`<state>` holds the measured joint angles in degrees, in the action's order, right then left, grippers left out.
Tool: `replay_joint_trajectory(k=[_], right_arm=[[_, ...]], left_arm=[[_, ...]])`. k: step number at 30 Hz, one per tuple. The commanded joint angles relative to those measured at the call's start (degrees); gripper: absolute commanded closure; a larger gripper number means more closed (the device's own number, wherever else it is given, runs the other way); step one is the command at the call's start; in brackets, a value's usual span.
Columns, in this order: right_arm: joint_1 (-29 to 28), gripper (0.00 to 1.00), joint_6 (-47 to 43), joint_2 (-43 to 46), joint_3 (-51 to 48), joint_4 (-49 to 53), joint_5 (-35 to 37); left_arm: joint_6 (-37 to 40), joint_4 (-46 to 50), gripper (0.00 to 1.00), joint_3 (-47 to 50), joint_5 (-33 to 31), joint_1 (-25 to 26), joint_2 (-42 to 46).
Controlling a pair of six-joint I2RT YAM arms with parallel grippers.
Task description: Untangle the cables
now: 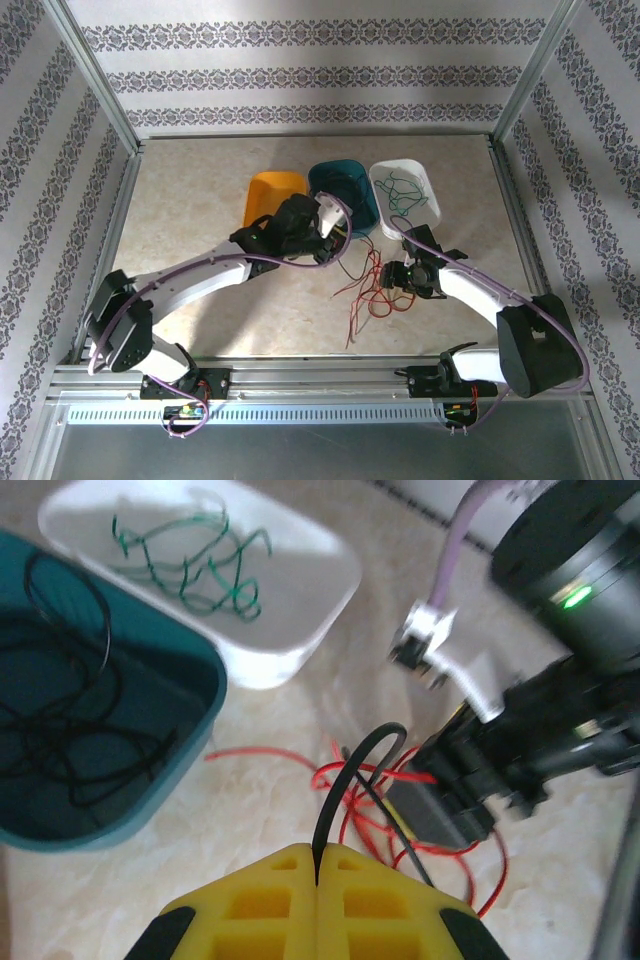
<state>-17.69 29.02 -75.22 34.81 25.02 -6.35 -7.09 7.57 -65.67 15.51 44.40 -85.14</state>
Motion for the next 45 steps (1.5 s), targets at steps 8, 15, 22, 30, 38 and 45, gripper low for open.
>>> replay_joint_trajectory(k=[8, 15, 22, 30, 38, 45], right_arm=[[1.3, 0.29, 1.7, -1.3, 0.0, 0.2, 0.9], [1.9, 0.29, 2.0, 1.1, -0.5, -0.2, 1.7], [3.1, 0.27, 4.8, 13.4, -0.8, -2.5, 3.4], [3.6, 0.26, 5.1, 23.5, 1.6, -2.0, 6.2], [3.7, 0.26, 5.0, 24.6, 1.9, -0.3, 4.9], [3.7, 0.25, 4.3, 25.2, 2.2, 0.5, 4.5]], left_arm=[[1.5, 8.7, 1.0, -13.9, 7.1, -2.7, 8.8], [2.9, 10.0, 1.0, -18.2, 4.6, -3.3, 8.9], [-0.6, 8.2, 1.0, -19.4, -7.5, -6.5, 2.7], [-2.7, 1.6, 1.0, -24.0, -6.6, -10.4, -9.2], [-2.3, 7.1, 1.0, -34.9, -13.5, -11.9, -28.8], [-4.7, 8.0, 1.0, -39.2, -18.7, -12.1, -40.0]])
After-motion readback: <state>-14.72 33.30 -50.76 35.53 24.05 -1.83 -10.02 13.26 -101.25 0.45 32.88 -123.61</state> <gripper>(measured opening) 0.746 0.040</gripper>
